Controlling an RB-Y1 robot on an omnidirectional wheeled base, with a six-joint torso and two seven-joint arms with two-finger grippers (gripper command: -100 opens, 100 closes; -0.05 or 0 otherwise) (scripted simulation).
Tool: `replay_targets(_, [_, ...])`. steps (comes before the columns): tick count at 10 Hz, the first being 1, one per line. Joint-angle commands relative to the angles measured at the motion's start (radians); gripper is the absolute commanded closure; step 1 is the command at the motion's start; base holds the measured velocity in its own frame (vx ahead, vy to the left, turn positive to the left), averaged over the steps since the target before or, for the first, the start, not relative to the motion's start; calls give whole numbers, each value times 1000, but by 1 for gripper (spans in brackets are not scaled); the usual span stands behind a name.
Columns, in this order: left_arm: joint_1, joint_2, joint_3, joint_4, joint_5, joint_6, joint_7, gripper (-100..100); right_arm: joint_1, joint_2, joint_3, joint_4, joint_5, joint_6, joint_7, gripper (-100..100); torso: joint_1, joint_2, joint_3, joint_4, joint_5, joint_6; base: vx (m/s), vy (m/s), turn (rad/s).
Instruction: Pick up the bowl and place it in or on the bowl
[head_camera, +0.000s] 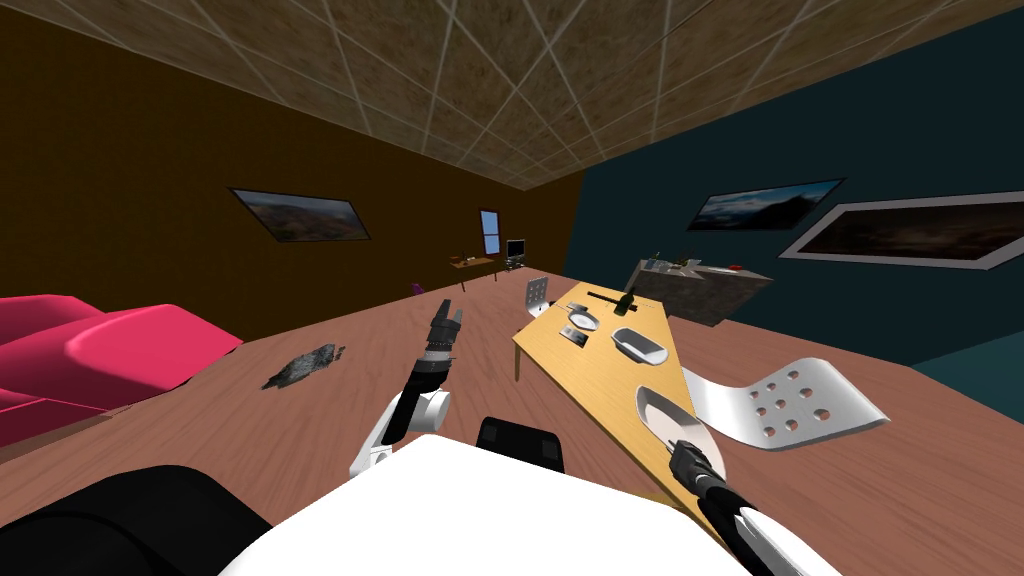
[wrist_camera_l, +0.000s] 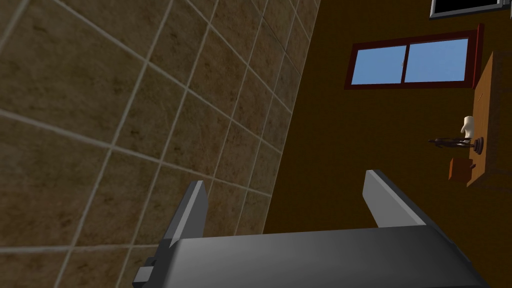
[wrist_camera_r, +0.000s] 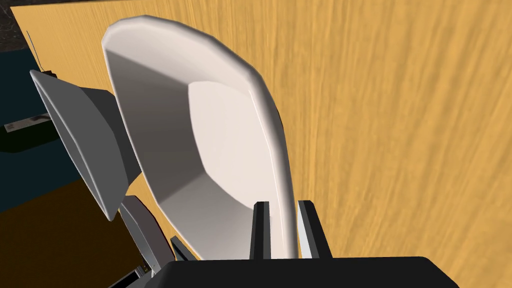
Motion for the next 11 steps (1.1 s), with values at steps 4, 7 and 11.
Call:
replay_targets(4, [0,0,0,0,0,0,0,0,64,-5,-67,-37,14,-31,8,100,0,1,1,0,0,0,12,26,21])
replay_targets(7, [0,0,0,0,0,0,0,0,54,-35,-57,-8,9,-25,6,100,-1,1,1,1,1,0,-23,17,-3])
replay_targets(11, [0,0,0,0,0,0,0,0,55,-99,-26,40,-8,-9,-8,100,2,10,6,2,3,2,-94,49,8])
